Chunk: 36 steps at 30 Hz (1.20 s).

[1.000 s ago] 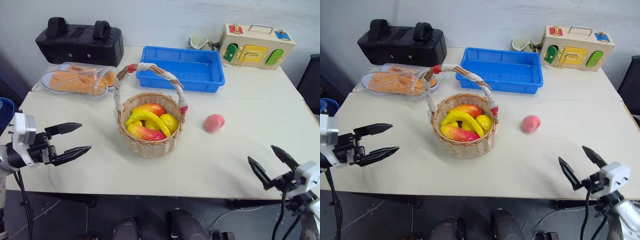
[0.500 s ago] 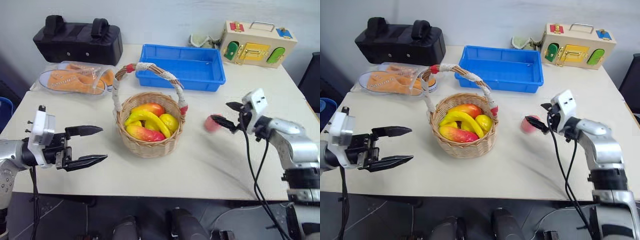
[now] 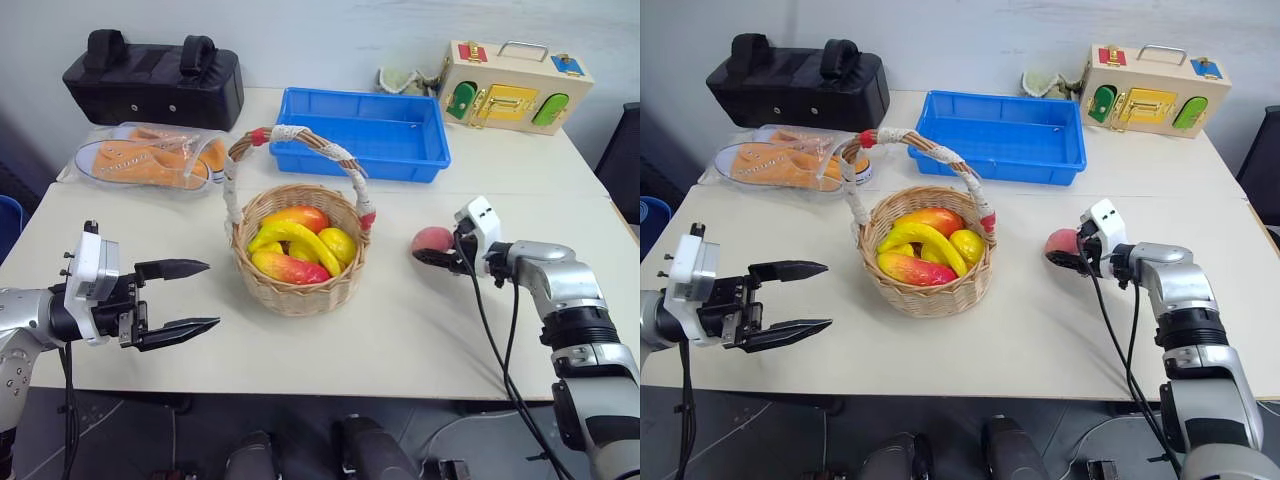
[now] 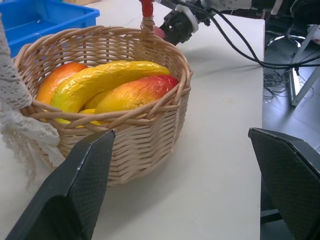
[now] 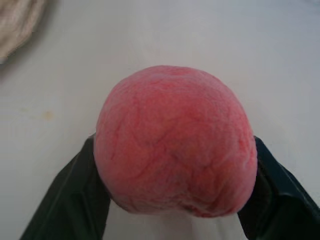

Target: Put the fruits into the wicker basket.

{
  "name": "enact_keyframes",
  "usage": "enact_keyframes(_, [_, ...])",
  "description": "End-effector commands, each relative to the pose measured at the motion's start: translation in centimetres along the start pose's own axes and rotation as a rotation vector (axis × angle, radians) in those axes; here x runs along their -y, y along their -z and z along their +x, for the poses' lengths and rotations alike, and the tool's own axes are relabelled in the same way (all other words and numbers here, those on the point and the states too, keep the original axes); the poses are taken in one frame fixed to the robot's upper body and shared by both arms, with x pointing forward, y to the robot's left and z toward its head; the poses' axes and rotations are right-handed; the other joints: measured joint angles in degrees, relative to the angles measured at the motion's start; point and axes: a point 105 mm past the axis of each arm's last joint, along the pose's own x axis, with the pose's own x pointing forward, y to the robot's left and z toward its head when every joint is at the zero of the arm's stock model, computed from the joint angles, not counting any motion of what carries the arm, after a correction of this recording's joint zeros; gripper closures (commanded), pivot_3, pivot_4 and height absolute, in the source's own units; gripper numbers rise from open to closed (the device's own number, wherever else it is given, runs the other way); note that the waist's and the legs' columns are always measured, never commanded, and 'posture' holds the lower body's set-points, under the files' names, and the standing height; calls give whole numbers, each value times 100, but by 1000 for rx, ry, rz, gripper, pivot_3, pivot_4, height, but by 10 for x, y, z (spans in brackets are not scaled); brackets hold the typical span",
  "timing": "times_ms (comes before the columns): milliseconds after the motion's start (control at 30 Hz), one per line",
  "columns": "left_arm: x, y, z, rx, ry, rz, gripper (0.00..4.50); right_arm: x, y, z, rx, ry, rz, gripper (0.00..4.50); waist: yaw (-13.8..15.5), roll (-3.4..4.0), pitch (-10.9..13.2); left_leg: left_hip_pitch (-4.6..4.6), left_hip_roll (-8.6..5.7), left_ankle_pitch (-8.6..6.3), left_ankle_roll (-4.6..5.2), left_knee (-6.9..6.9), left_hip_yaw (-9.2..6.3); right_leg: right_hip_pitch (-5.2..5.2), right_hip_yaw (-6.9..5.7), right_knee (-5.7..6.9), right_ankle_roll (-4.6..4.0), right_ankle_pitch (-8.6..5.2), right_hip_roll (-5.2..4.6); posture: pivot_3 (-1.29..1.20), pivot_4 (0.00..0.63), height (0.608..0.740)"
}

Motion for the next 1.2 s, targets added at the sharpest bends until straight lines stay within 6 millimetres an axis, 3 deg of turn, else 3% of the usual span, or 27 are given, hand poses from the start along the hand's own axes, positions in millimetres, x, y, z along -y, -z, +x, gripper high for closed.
enact_keyframes(33, [0,-8,0,20,-4,49,0,-8,-38,-27,179,-52,-138,1939,13,4,2,0,0,0,0,-1,-1,0,-1,0,0,0,1,0,150,740])
enact_keyframes(100, [0,-8,0,24,-4,47,0,-13,-42,-35,196,-62,-173,1939,18,6,4,-1,0,0,0,-4,-3,0,-1,-3,0,0,1,0,150,740])
enact_keyframes(267, [-1,-3,-3,33,-22,32,0,-99,-54,-50,182,-393,-210,1939,20,16,10,-4,2,-6,-3,-10,-9,2,-4,-13,6,-3,1,0,150,740])
enact_keyframes(333, [-2,0,-4,30,-24,21,0,-136,-66,-47,200,-502,-217,1939,-48,21,14,-2,6,-6,-3,-10,-8,2,-2,-10,6,-3,3,0,150,740])
enact_keyframes(467, [-4,2,-2,33,-26,5,0,-178,-90,-23,208,-542,-290,1939,-134,16,15,4,6,-4,-6,-8,-13,2,-2,6,4,0,3,0,150,740])
enact_keyframes(667, [-4,4,-1,37,-33,-13,0,-195,-123,28,226,-419,-323,1939,-129,10,12,-6,4,2,-6,-7,-11,-12,-2,10,0,7,0,0,150,740])
enact_keyframes(800, [-4,4,-1,40,-40,-18,0,-198,-130,50,203,-348,-346,1939,-124,8,11,-18,4,2,-7,-8,-10,-25,-2,7,2,5,-2,0,150,740])
enact_keyframes(833, [-4,3,-1,41,-42,-18,0,-198,-131,52,201,-344,-354,1939,-123,8,11,-25,4,1,-7,-9,-9,-32,-2,6,3,5,-2,0,150,740])
enact_keyframes(1000, [-2,3,-2,45,-53,-20,0,-206,-135,54,218,-356,-340,217,-126,3,8,-61,4,0,-7,-8,-8,-80,-2,17,4,5,-3,0,150,740])
enact_keyframes(1033, [-2,2,-2,45,-53,-20,0,-207,-134,54,218,-365,-332,37,-134,3,8,-75,4,2,-9,-5,-8,-95,-2,24,4,5,-2,0,150,740])
enact_keyframes(1200, [-2,1,0,49,-44,-22,0,-208,-129,40,237,-465,-281,37,-133,3,8,-88,5,6,-11,1,-9,-110,-2,34,3,5,-1,0,150,740])
